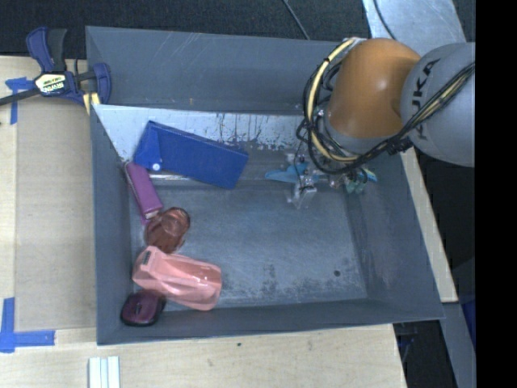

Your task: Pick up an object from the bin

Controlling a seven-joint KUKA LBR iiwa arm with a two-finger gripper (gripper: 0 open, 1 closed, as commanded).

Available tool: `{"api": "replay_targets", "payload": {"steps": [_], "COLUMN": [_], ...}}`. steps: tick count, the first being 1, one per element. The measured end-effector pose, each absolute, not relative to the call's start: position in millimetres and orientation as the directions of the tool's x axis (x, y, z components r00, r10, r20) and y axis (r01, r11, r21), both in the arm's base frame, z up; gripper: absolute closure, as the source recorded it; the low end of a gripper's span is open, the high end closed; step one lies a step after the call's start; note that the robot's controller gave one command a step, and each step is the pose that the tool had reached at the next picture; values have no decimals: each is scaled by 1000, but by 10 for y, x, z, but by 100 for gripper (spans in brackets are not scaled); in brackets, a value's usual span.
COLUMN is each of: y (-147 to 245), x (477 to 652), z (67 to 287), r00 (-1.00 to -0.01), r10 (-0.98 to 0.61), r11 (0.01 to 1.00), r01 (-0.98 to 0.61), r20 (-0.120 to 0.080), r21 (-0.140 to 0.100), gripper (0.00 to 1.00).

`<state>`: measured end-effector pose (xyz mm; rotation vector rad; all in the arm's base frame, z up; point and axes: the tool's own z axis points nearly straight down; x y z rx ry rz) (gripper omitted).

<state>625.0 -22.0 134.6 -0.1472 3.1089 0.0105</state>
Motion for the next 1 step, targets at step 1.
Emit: {"api": "replay_targets", "payload": {"steps": [1], "y": [-220], "x": [6225], "z": [1515], "r00": [-995], "r10": [-93], "r11": [996], "r01": [-93], "r20": [-20], "r21": [7], "gripper": [100]}}
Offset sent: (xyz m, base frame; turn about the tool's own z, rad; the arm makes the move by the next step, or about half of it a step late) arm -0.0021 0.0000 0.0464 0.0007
